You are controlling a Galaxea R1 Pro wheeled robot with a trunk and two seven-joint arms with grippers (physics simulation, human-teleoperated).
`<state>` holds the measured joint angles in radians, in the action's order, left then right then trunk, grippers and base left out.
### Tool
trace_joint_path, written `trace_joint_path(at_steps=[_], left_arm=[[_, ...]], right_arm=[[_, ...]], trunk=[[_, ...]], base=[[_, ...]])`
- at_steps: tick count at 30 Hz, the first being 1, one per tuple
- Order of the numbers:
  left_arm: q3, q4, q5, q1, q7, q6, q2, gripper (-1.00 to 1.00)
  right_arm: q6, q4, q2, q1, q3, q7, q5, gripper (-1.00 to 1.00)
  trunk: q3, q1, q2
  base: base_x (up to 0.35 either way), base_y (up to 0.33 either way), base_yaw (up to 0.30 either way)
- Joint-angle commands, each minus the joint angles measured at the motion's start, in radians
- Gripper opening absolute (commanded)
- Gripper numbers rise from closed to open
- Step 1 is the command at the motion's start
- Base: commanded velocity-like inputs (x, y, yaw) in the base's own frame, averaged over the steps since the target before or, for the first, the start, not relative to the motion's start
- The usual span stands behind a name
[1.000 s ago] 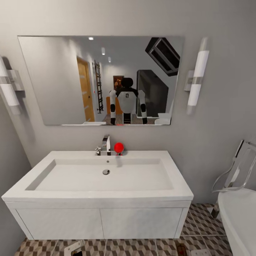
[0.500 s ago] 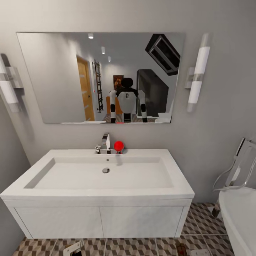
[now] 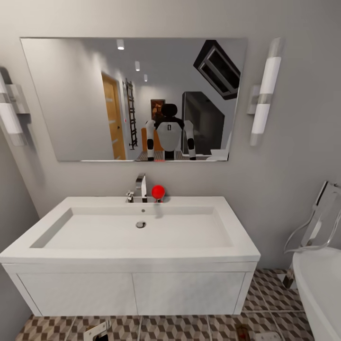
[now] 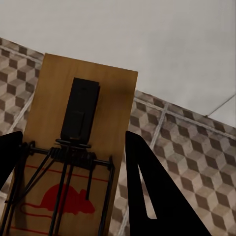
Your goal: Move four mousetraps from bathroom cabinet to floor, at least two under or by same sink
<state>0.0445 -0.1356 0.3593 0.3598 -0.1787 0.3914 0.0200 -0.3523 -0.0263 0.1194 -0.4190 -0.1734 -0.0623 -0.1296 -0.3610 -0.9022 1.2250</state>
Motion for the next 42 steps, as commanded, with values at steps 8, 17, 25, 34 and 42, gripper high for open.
trace_joint_path(at_steps=[8,17,25,34,42], left_arm=[[0.005,0.0,0.001,0.001,-0.002,0.003,0.001,-1.0],[0.005,0.001,0.001,0.001,-0.003,0.003,0.001,-1.0],[0.005,0.001,0.001,0.001,-0.002,0.004,0.001,-1.0],[0.005,0.001,0.0,0.001,-0.003,0.003,0.001,-1.0],[0.005,0.001,0.001,0.001,-0.003,0.003,0.001,-1.0]], right_arm=[[-0.005,-0.003,-0.001,-0.001,-0.006,0.011,-0.015,-1.0],[-0.005,-0.003,-0.001,-0.001,-0.006,0.012,-0.015,-1.0],[-0.005,-0.003,-0.001,-0.001,-0.006,0.012,-0.015,-1.0],[-0.005,-0.003,-0.001,-0.001,-0.006,0.012,-0.015,-1.0],[-0.005,-0.003,-0.001,-0.001,-0.006,0.012,-0.015,-1.0]], trunk=[[-0.026,-0.031,0.057],[-0.055,-0.065,0.12],[-0.08,-0.096,0.176],[-0.108,-0.13,0.239],[-0.133,-0.161,0.295]], base=[[0.0,0.0,0.0],[0.0,0.0,0.0],[0.0,0.0,0.0],[0.0,0.0,0.0],[0.0,0.0,0.0]])
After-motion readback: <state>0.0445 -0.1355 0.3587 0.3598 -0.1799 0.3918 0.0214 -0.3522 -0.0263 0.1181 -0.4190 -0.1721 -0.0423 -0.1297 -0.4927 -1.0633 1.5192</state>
